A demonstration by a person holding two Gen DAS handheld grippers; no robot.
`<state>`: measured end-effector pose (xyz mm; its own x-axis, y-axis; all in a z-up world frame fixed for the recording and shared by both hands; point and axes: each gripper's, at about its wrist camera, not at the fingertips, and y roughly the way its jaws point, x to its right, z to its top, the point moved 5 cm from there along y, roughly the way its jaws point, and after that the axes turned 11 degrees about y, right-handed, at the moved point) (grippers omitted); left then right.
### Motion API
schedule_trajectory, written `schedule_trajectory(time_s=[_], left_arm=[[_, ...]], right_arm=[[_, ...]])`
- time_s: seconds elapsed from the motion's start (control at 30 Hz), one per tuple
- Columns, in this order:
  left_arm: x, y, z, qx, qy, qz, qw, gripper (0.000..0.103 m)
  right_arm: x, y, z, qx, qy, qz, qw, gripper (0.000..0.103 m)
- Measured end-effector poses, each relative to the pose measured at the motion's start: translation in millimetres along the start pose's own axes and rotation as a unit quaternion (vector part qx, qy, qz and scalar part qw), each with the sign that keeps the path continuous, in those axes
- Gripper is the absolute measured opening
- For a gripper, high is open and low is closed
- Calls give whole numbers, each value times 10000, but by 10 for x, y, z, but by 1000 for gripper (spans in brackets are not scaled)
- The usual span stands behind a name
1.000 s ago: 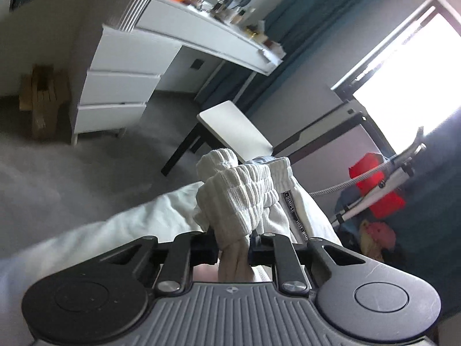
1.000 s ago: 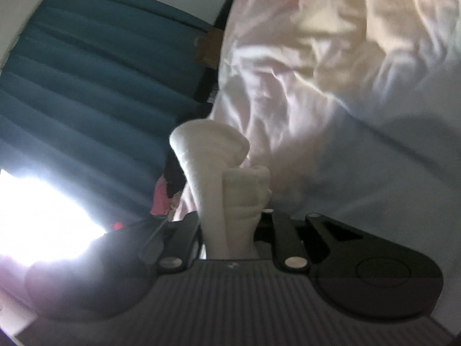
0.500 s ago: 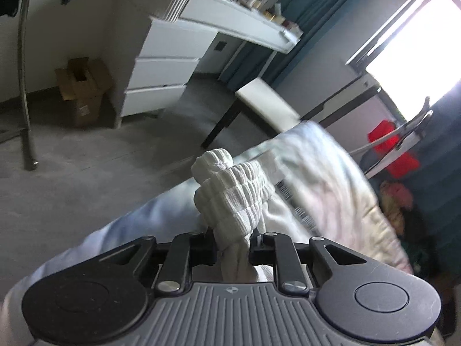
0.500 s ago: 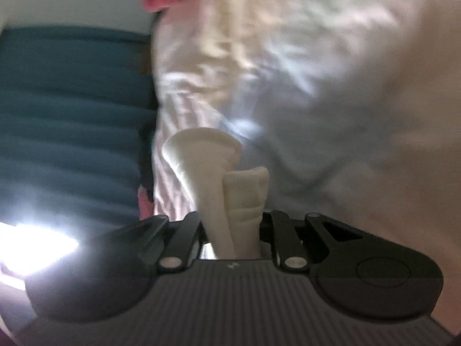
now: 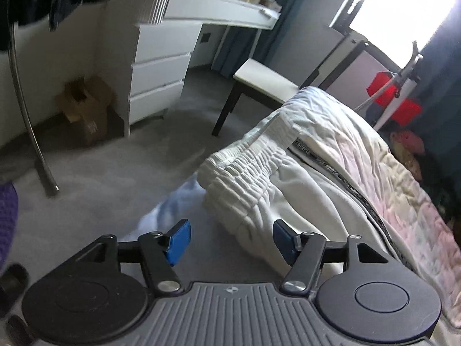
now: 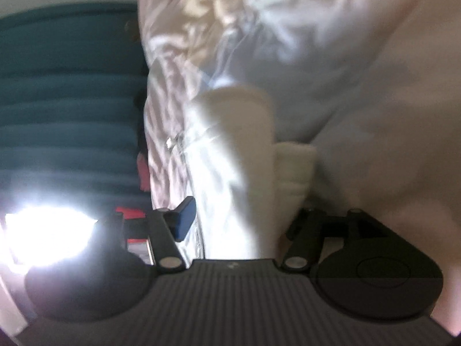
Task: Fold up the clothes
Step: 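Lay the garment flat on the bed and open the left gripper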
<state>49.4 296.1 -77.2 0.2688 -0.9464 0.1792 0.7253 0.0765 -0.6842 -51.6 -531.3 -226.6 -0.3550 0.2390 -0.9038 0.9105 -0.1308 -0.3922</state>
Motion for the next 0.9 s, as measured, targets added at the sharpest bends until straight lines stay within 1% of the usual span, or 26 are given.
schedule_trajectory(time_s=[0.1, 0.2, 0.27, 0.37, 0.47, 0.53, 0.57, 0.67, 0.73, 0.77, 0.8, 0.83, 0.87, 0.9], left_arm=[[156, -197, 28, 167, 384, 71, 9991, 69], [314, -394, 56, 333, 767, 141, 9964, 70], [626, -407, 47, 430, 934, -49, 9947, 71], [1149, -390, 15, 540, 1149, -412, 9910, 71], [1710, -314, -99, 507, 1272, -891, 9866, 71], [2051, -232, -206, 431, 1276, -1164, 9840, 71], [2211, -182, -267, 381, 1279, -1274, 9828, 71], [2533, 22, -493, 373, 1536, -1306, 9788, 71], [2737, 160, -647, 376, 1723, -1308, 9756, 71], [2839, 230, -723, 378, 1816, -1308, 9739, 70], [2941, 299, -800, 379, 1909, -1309, 9721, 70], [2984, 388, -874, 329, 2016, -1227, 9712, 70], [3005, 484, -946, 260, 2129, -1116, 9703, 69], [3021, 572, -1017, 106, 2213, -1046, 9695, 69]], right_arm=[[-106, 13, -50, -83, -233, 215, 9995, 64], [-211, 25, -101, -165, -466, 429, 9979, 64], [-256, 40, -128, -216, -590, 502, 9968, 63], [-136, 118, -108, -267, -538, 63, 9982, 63], [-36, 181, -95, -303, -511, -321, 9977, 62], [-79, 165, -124, -251, -633, -278, 9973, 59], [-104, 146, -141, -217, -668, -204, 9973, 55], [-225, 44, -186, -220, -473, 491, 9974, 55], [-286, 43, -203, -230, -571, 583, 9964, 56], [-301, 45, -208, -226, -614, 583, 9962, 56], [-280, 58, -201, -206, -627, 476, 9967, 56], [-243, 78, -185, -189, -597, 362, 9974, 56], [-199, 88, -164, -178, -552, 269, 9980, 56], [-156, 99, -144, -167, -507, 175, 9984, 56]])
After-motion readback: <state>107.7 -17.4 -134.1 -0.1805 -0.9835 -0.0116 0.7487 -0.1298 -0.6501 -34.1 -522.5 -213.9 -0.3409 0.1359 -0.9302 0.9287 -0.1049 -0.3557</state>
